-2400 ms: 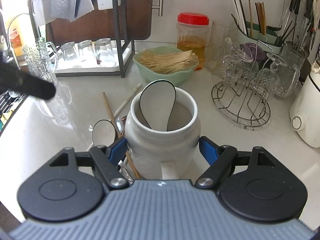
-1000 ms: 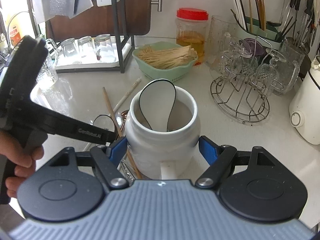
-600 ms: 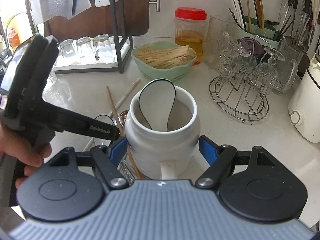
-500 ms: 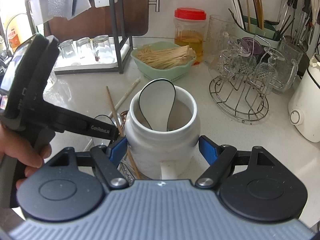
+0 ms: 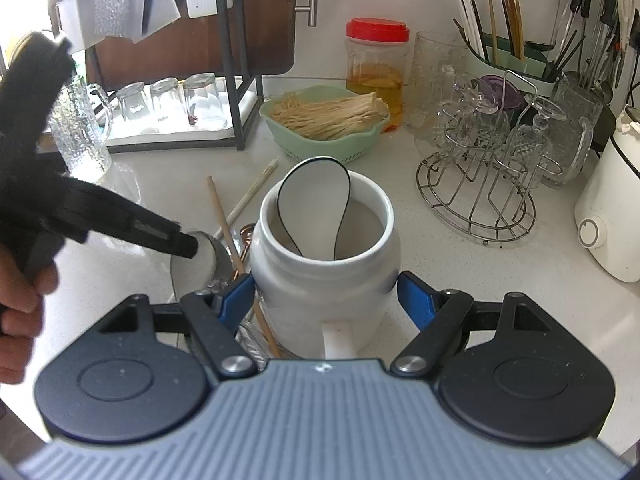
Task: Organize utensils
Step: 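Close the left gripper on the second white spoon and lift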
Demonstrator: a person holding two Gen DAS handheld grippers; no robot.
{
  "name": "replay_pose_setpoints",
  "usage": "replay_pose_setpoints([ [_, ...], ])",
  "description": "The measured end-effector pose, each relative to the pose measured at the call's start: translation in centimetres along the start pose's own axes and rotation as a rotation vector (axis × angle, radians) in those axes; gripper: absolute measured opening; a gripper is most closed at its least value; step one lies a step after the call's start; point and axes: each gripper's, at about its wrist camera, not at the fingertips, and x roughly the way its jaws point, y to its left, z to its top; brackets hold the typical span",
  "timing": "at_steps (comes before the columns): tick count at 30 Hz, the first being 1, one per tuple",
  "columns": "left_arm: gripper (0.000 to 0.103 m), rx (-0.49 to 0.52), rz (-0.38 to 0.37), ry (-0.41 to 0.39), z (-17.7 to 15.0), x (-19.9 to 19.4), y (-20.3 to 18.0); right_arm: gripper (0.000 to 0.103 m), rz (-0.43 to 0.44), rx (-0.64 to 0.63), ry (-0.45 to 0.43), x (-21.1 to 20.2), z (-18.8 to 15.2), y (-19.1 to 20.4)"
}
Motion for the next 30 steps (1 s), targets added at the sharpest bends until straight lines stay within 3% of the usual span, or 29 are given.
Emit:
replay_pose_setpoints([
  [7,0.013,-0.015,-0.036,0.006,-0.8,-0.2,0.7,0.081,-0.002,0.001,-0.008,-0.1,-0.2,0.0],
  [16,0.018,-0.044,-0.206,0.044,-1.6,0.1,2.5,0.081,0.004,-0.002,-0.010,-0.1,-0.2,-0.1],
  [18,0.026,-0.036,-0.234,0.059,-1.7,0.6,2.9,0.081,0.004,0.000,-0.009,-0.1,-0.2,-0.2],
  [25,0.026,0.039,-0.301,0.080,-1.4,2.1,2.8,0.081,0.004,-0.002,-0.002,0.0,-0.1,-0.1],
  [30,0.026,0.098,-0.299,0.106,-1.0,3.3,2.4,0.081,0.002,-0.005,0.002,0.1,-0.1,0.0],
])
